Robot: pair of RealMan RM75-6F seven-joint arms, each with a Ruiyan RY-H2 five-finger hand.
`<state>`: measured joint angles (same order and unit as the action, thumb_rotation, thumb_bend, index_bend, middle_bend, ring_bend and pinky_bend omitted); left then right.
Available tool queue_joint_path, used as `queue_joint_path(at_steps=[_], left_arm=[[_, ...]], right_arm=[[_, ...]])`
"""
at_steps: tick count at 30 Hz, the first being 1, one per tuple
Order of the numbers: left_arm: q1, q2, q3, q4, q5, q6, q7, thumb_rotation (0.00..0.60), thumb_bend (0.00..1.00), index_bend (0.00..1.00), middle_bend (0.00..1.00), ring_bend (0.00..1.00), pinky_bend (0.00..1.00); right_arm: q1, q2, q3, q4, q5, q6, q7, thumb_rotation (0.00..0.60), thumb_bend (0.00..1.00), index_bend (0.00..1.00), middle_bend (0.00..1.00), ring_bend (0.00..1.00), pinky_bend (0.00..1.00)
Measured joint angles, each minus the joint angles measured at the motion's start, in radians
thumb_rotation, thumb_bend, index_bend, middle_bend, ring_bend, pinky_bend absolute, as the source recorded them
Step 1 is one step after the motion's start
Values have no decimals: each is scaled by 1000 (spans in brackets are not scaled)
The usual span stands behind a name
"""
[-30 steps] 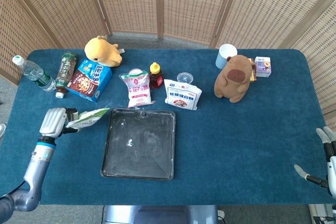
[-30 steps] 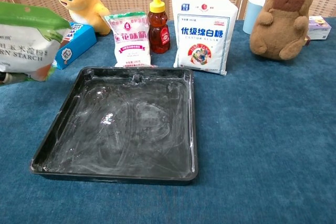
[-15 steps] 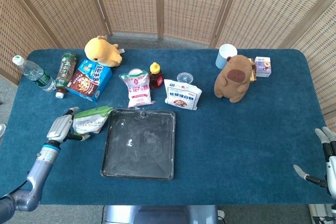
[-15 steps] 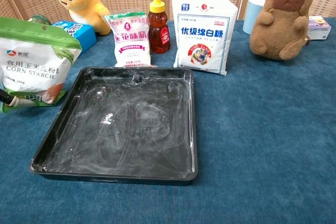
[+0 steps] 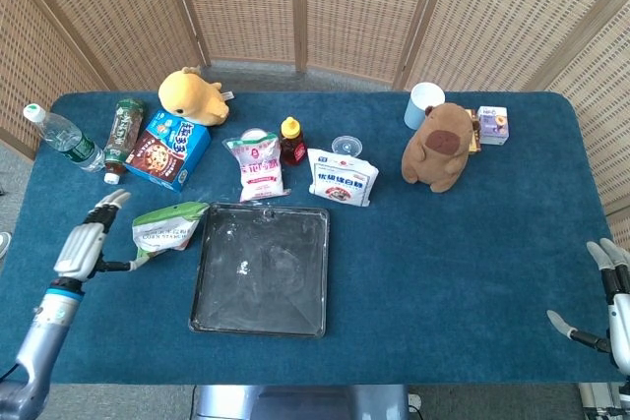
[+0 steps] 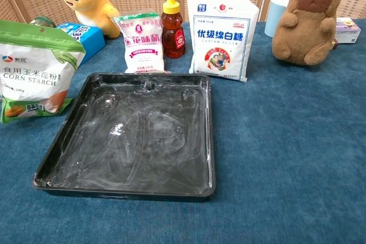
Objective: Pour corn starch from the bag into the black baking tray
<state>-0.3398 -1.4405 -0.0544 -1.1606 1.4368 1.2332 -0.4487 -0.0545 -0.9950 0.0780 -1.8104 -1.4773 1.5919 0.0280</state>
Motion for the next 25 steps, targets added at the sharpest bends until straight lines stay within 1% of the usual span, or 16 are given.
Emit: queue_joint_path(at_steps=[4,9,11,12,15,20,25], left_arm=[[29,41,7,-17,7,44,47,512,0,0,0,0,87],[86,121,13,-80,-6,107,132,516,0,0,0,0,86],[109,149,13,-107,-25,125,183,536,0,0,0,0,86],[119,161,12,-122,-36,134,209,557,0,0,0,0,86],[156,205,7,-194,-68,174,298,598,0,0,0,0,86],[228,281,8,-316,-93,250,366,600,0,0,0,0,86],[251,307,6,-359,-94,281,401,600,5,0,0,0,86]], right_arm=[[-2,2,1,-1,-2,6,2,496,26,48,0,0,0],[-4,3,3,-2,-5,16,-4,501,26,48,0,0,0],[-5,1,5,-1,-6,21,-9,500,25,48,0,0,0],[-5,0,6,0,-5,23,-13,499,25,48,0,0,0],[-7,-5,10,4,-5,35,-31,500,26,50,0,0,0],[-11,-18,18,13,-6,60,-72,500,26,62,0,0,0],[-14,-31,24,25,-9,76,-104,501,26,88,0,0,0]])
